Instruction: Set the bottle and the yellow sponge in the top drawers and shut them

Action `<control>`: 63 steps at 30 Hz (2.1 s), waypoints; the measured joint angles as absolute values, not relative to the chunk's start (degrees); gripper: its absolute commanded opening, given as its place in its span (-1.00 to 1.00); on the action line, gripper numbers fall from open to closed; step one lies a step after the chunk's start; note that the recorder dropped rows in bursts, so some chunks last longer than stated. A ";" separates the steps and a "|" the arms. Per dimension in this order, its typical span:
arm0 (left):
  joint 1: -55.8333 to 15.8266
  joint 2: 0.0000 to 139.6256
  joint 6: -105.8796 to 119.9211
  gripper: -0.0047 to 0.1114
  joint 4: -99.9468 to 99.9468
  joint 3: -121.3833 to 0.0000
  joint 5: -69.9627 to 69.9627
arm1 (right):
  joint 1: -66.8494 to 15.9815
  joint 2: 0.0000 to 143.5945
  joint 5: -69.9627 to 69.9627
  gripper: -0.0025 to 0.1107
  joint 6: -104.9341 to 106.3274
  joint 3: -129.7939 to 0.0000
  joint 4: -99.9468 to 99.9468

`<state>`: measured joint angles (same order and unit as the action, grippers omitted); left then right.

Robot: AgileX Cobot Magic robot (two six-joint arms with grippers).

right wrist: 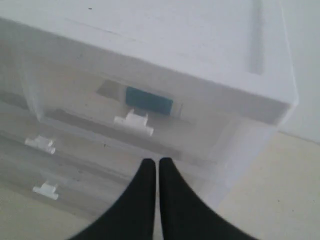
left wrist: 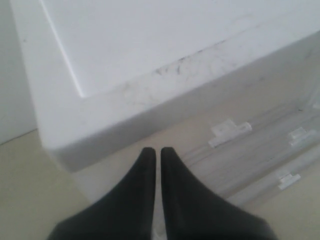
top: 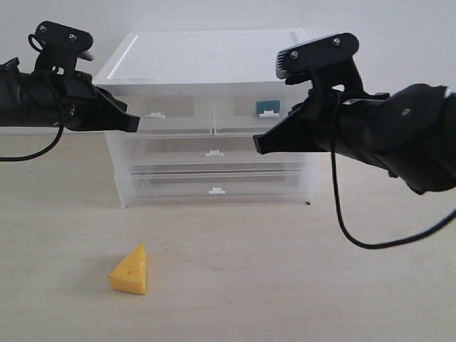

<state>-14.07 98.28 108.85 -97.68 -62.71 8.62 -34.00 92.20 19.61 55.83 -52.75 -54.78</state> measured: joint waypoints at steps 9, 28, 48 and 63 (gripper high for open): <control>-14.07 94.64 105.19 -0.85 -97.68 -54.45 12.60 | -34.00 82.61 12.86 -0.96 53.84 -44.41 -57.60; -14.07 86.44 103.08 -0.85 -99.15 -50.23 25.24 | -33.86 81.78 12.59 -0.96 51.55 -46.89 -60.39; -14.07 86.44 102.58 -0.85 -96.76 -49.71 26.11 | -30.77 93.12 9.18 -0.96 50.24 -58.12 -65.30; -14.07 86.44 107.13 -0.85 -96.64 -49.71 24.08 | -30.67 96.02 11.67 -0.96 50.46 -61.56 -64.90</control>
<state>-14.07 86.44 107.13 -96.64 -49.71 24.08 -30.67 96.02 11.67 50.46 -61.56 -64.90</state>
